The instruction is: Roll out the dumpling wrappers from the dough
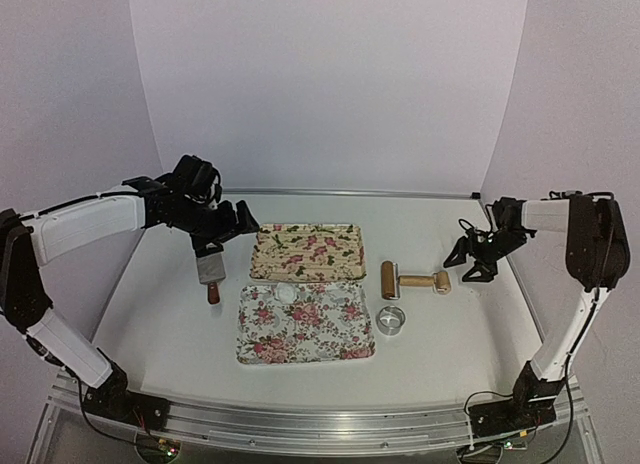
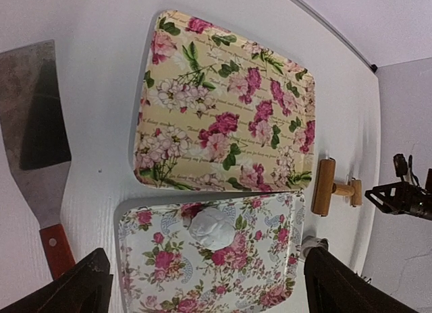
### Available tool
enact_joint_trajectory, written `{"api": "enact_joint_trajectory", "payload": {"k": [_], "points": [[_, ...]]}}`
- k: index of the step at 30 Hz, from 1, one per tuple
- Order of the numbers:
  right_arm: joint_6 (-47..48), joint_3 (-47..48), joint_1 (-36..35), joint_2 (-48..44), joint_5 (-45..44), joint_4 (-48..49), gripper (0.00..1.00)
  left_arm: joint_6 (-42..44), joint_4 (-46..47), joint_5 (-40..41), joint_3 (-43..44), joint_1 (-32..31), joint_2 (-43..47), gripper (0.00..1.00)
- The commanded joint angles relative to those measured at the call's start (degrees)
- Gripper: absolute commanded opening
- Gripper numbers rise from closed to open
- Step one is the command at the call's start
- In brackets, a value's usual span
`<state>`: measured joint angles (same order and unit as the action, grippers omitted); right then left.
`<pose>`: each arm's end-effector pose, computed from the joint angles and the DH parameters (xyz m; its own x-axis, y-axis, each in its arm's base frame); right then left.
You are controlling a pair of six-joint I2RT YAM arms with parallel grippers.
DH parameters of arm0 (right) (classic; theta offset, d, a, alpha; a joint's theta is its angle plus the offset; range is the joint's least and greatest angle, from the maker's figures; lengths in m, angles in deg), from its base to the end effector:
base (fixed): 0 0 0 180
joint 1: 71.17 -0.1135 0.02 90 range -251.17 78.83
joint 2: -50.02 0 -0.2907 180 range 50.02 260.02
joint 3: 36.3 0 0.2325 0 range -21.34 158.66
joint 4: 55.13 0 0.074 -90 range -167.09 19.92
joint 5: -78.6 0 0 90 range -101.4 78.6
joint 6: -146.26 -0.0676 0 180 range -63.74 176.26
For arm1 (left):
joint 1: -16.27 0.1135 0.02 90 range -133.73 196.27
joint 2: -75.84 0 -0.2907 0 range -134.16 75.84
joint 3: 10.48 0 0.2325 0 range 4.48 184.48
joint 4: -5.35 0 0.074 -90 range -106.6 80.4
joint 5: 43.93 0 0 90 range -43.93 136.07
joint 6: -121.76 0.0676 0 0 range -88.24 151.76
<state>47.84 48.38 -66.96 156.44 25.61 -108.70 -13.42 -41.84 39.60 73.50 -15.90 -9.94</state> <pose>0.3526 0.0148 0.1824 -0.9680 0.1885 -0.1656 0.0487 0.7885 0.6131 0.2699 -0.1788 0.2896 -0.8699 -0.2855 -0.4022 -0.0360 0.8501 -0.5254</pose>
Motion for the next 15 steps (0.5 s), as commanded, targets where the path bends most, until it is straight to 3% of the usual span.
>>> {"api": "enact_joint_trajectory", "payload": {"k": [1,15], "points": [[2.51,1.22,-0.01,4.09,6.88,-0.58,0.74,-3.12,2.71,-2.22,5.16,-1.63,-1.66,0.98],[1.9,4.72,-1.91,11.98,10.34,-0.8,0.62,-3.39,4.33,-5.8,10.02,-4.25,-6.99,0.98]]}}
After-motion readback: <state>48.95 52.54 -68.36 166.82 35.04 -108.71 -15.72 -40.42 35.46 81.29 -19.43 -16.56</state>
